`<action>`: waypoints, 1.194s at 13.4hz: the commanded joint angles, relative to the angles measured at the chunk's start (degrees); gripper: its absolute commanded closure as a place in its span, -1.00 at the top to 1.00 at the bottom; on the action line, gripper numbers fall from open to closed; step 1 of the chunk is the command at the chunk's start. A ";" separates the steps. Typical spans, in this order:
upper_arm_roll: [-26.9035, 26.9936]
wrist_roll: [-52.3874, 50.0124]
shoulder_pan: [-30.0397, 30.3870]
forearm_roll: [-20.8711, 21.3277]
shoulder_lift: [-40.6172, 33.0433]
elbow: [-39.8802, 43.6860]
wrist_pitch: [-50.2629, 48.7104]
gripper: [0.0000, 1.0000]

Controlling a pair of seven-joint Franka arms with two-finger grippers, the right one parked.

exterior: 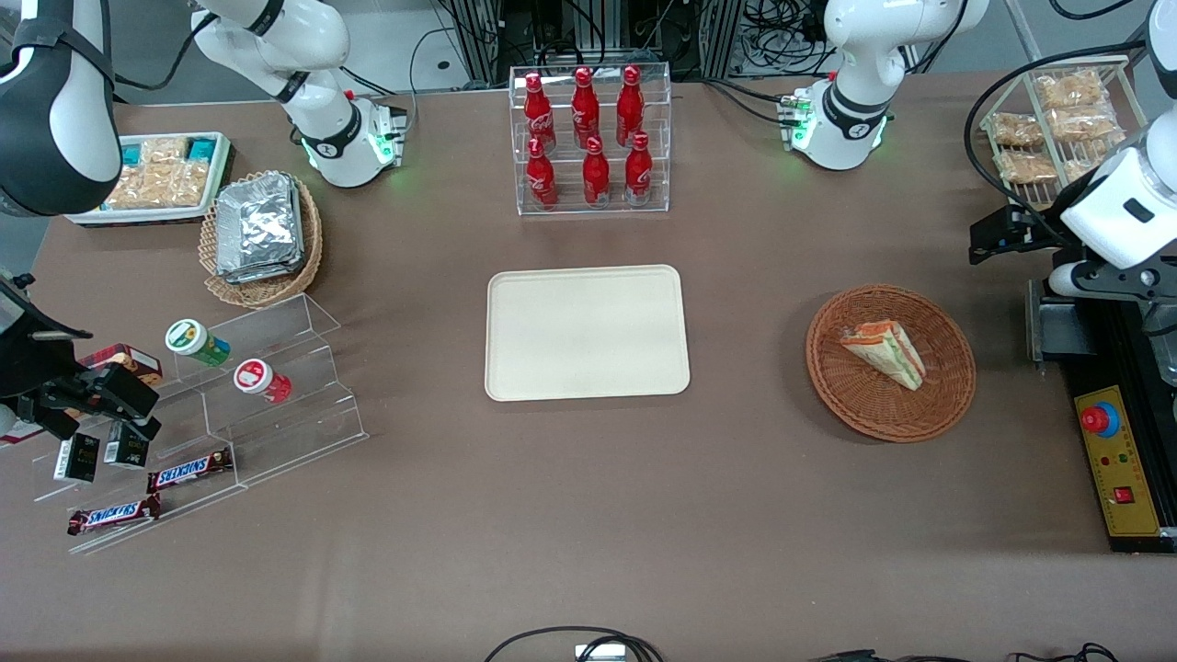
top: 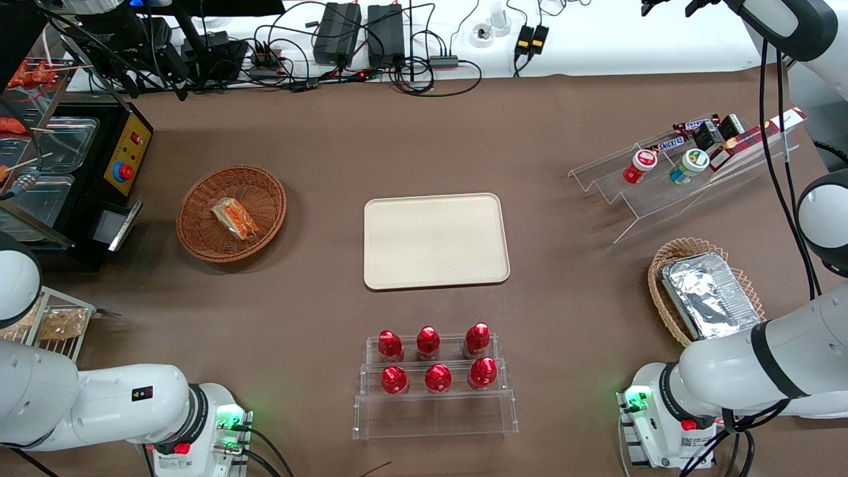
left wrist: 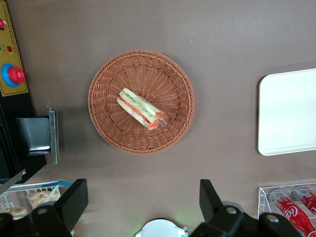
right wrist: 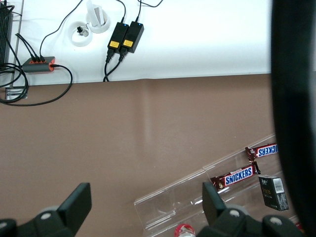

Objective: Place sandwich from basket to tray
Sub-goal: 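Move the left gripper over the wrapped sandwich in the wicker basket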

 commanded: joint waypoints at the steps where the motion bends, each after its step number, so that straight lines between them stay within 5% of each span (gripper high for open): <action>1: 0.08 0.94 0.17 0.73 -0.42 -0.70 0.83 1.00; 6: 0.09 0.50 0.26 3.72 -0.33 -2.27 1.01 1.00; 16: 0.17 -12.41 0.69 3.81 -4.81 -33.90 31.91 1.00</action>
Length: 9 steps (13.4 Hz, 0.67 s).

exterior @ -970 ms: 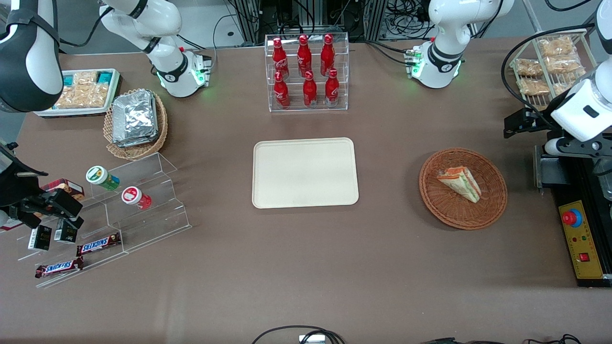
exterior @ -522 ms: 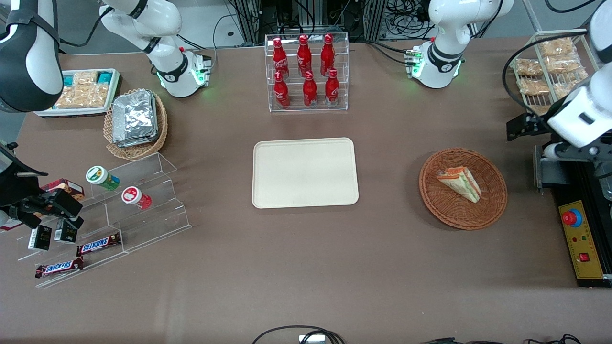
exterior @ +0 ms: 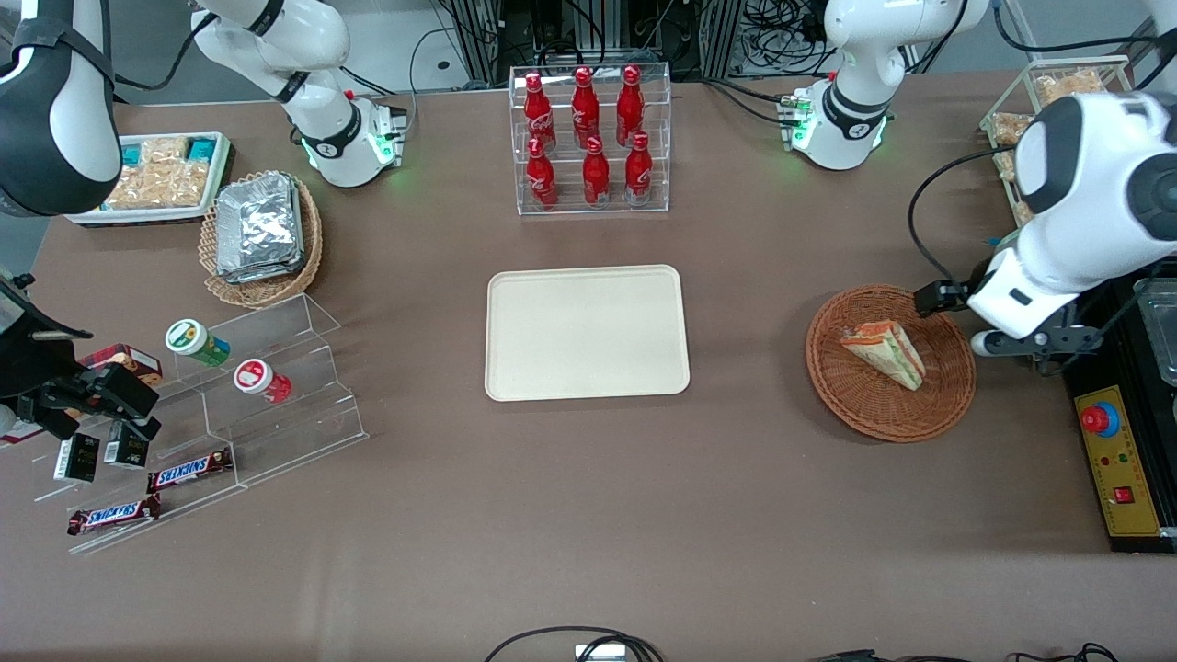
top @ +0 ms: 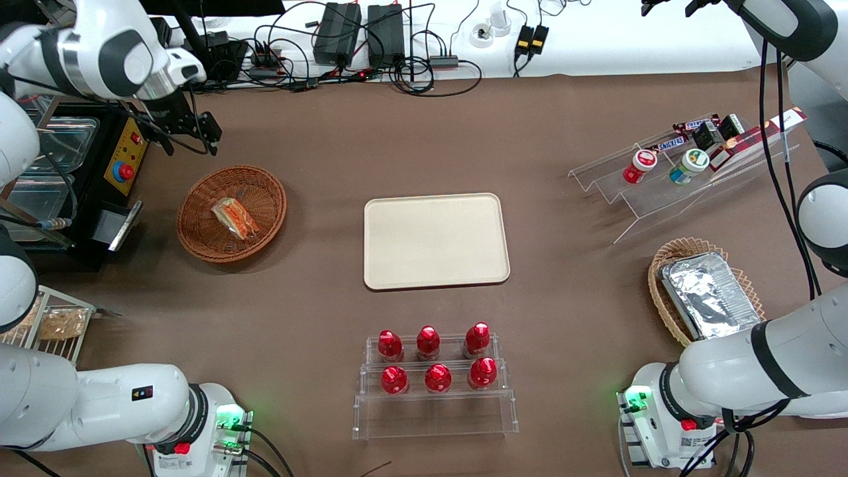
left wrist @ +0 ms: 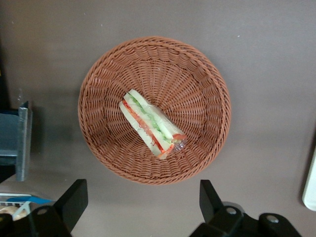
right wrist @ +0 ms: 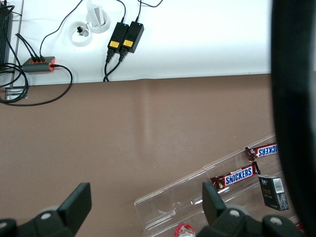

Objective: Place sandwich from basket to tray
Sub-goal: 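Move the left gripper over the wrapped sandwich in the wicker basket, then lower the open left gripper around the sandwich and close it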

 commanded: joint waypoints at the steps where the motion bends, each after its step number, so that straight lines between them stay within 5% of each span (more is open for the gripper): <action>1: -0.03 -5.06 0.34 0.62 -3.30 -8.42 8.62 1.00; 9: 0.06 -24.91 0.43 0.44 0.64 -13.89 19.98 1.00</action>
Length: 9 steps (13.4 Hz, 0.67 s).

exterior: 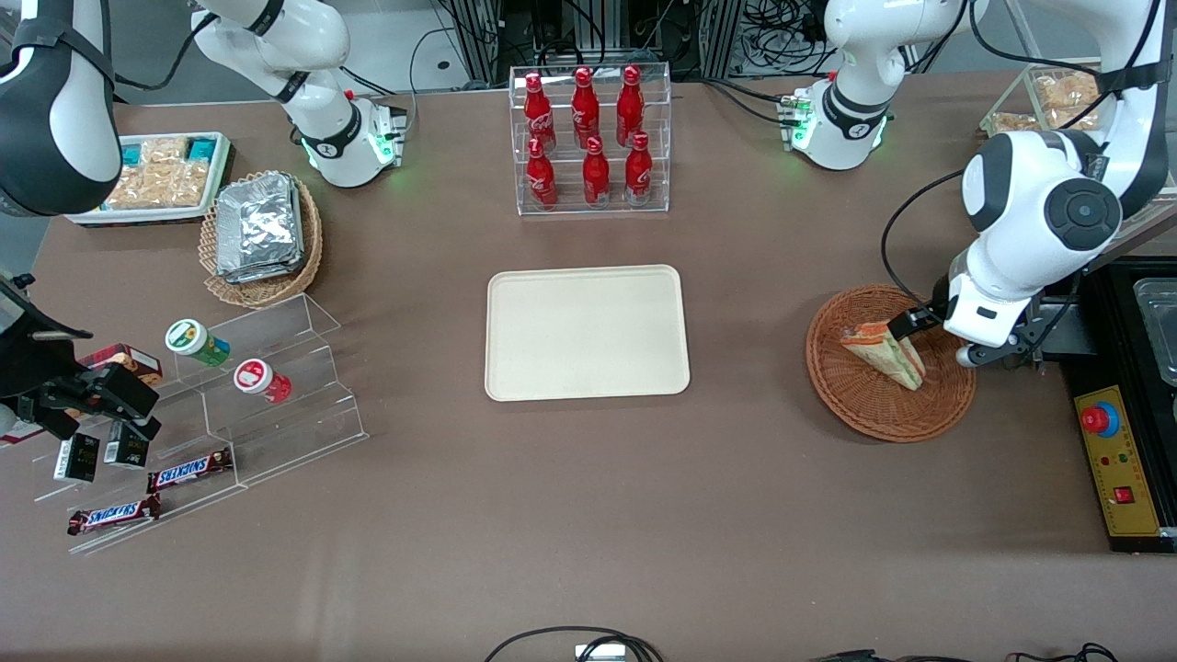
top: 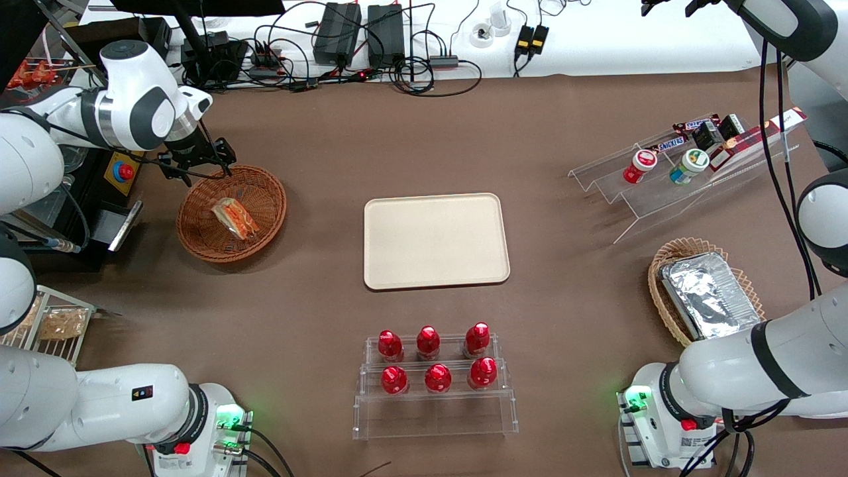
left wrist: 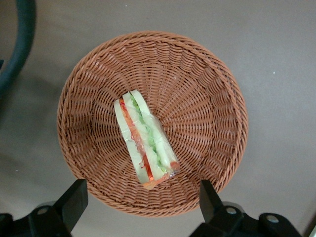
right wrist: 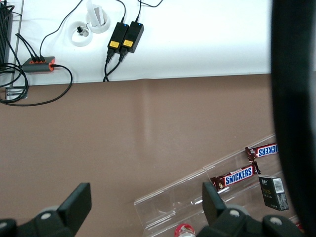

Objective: Place sandwich from basket to tray
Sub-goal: 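Lower the open left gripper around the sandwich and close it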

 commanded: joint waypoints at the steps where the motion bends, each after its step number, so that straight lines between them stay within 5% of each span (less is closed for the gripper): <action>1: -0.08 -8.14 0.32 0.45 1.75 -2.41 5.86 1.00; 9: 0.36 -17.04 0.32 0.71 6.59 -5.67 13.79 1.00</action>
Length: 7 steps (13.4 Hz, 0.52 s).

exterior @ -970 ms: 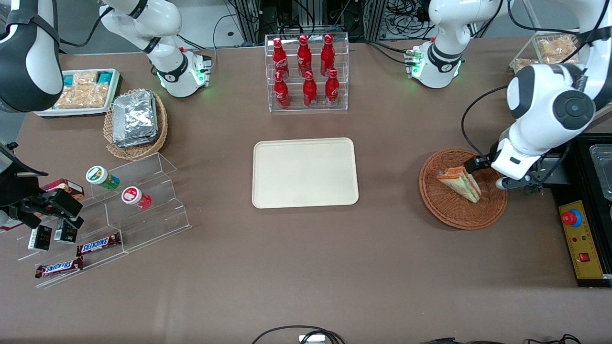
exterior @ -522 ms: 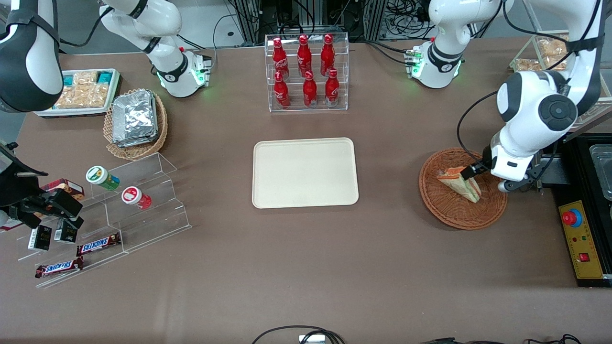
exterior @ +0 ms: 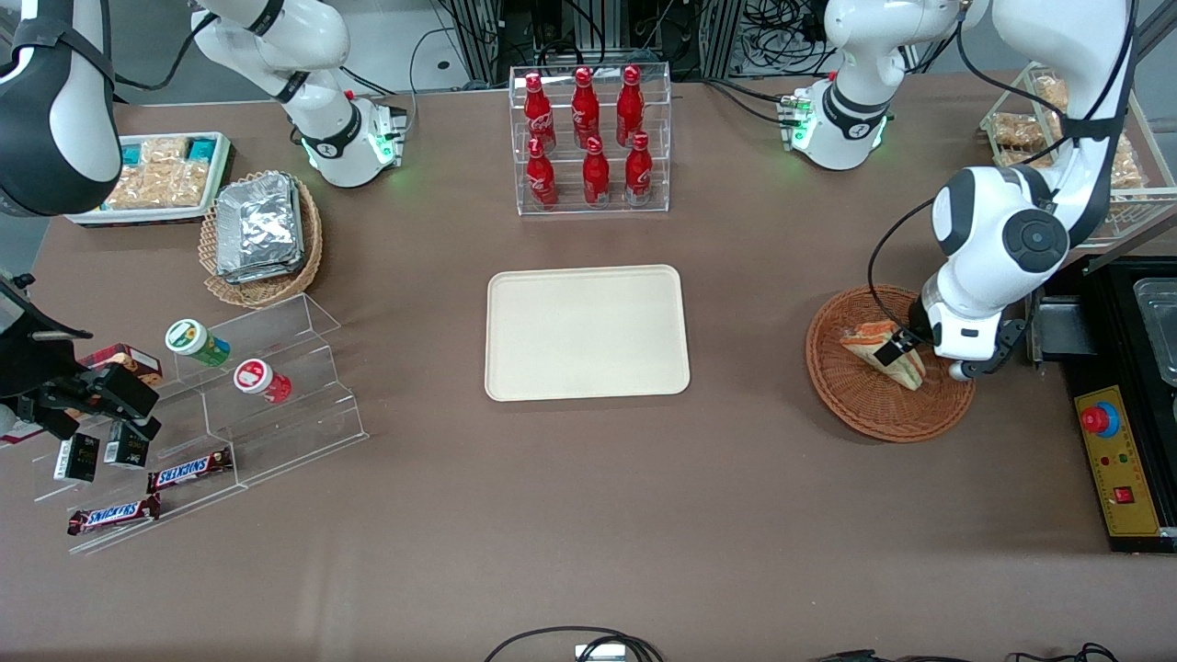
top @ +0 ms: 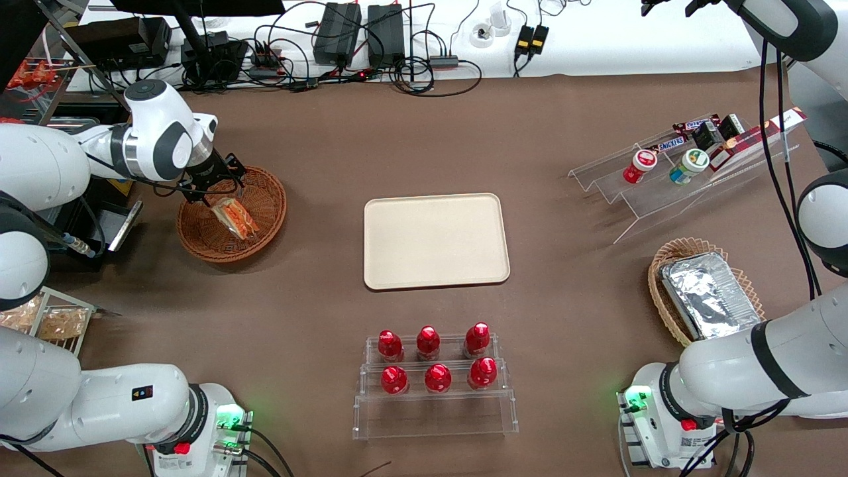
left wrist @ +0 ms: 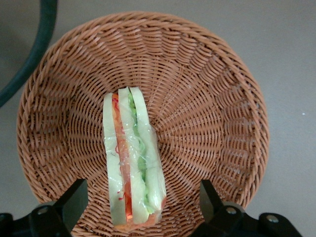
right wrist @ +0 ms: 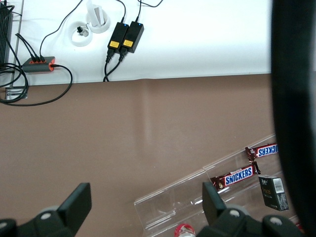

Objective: Place sandwich from basket to tray
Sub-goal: 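Lower the open left gripper around the sandwich and close it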

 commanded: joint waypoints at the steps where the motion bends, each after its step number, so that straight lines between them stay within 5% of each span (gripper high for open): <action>1: -0.08 -2.01 0.29 0.71 0.55 -1.17 1.78 1.00; 7: 1.41 -2.36 0.20 0.71 3.45 -5.39 10.74 1.00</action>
